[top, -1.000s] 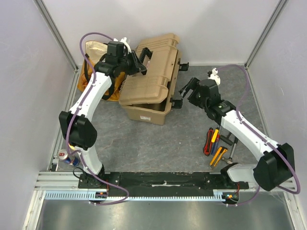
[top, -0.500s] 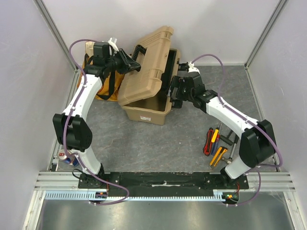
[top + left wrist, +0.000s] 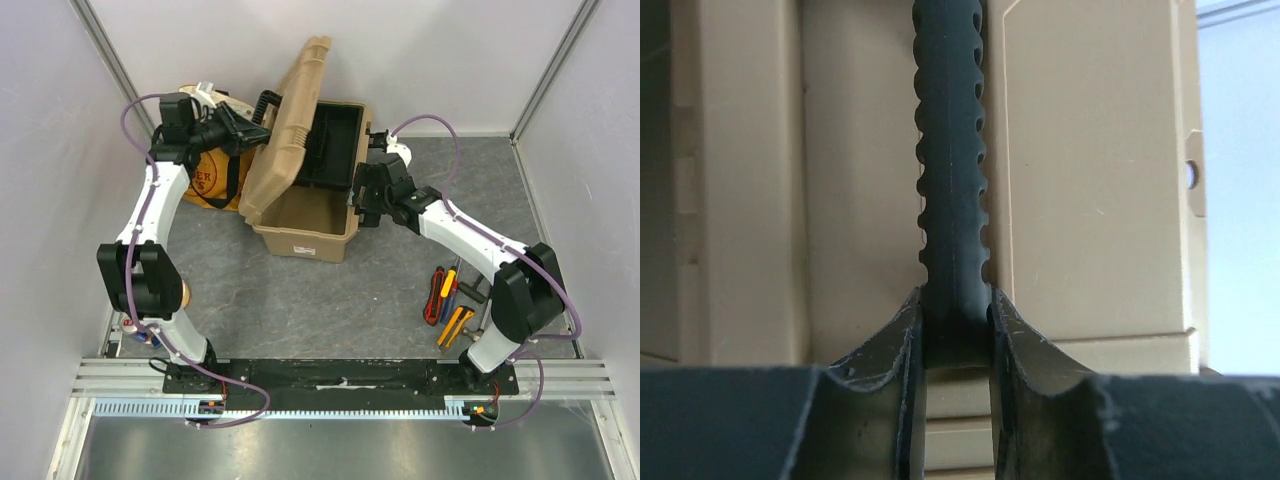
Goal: Pack the tool kit
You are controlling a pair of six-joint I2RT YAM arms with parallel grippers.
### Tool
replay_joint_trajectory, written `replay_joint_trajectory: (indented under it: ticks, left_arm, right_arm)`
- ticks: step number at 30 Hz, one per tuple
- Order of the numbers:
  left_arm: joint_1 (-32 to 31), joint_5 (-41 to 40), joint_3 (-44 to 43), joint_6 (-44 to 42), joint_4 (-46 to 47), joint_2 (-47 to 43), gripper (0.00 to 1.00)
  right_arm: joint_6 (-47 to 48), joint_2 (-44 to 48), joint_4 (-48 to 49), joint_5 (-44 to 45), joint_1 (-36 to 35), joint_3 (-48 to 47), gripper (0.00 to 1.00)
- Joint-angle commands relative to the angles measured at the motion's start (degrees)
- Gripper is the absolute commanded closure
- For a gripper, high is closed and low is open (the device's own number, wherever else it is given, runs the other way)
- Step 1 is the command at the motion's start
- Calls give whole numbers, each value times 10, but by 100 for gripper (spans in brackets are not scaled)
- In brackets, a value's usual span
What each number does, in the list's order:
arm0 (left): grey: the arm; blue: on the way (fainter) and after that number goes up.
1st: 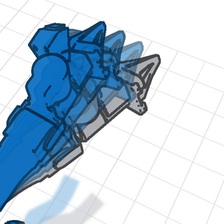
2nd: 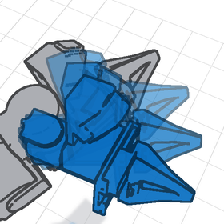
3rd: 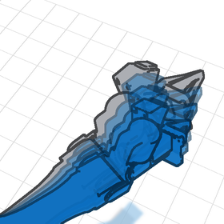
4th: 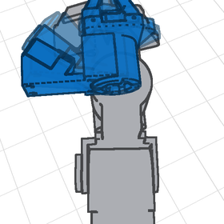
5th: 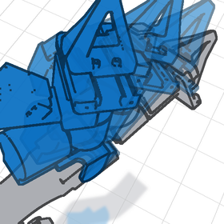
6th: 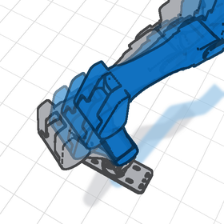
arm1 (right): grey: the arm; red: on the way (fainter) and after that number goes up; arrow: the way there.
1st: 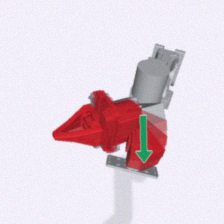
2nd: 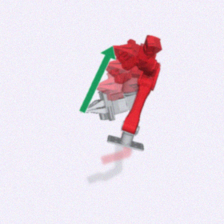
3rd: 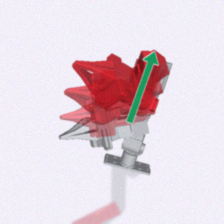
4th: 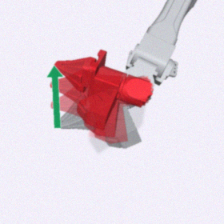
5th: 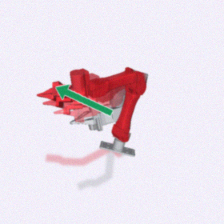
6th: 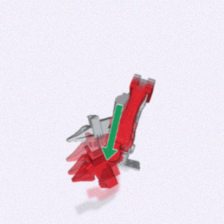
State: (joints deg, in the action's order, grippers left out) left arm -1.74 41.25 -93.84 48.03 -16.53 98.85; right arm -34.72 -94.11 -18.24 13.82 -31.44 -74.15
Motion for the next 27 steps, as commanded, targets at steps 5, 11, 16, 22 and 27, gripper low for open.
replay_joint_trajectory:
  ticks: [5, 11, 16, 22, 27]
  left_arm:
    - [107, 113, 32, 22, 104, -85, 98]
    - [142, 142, 107, 40, 148, -105, 98]
    - [164, 143, 165, 36, 150, -121, 98]
    - [191, 138, 209, 31, 140, -118, 98]
    - [194, 128, 221, 30, 122, -104, 98]
  right_arm:
    - [-52, 59, -104, 184, 15, 37, 26]
    - [-72, 90, -115, 205, 18, 64, 29]
    - [-77, 96, -130, 217, 19, 65, 30]
    - [-83, 111, -147, 233, 23, 78, 30]
    - [-88, 122, -155, 241, 28, 92, 30]
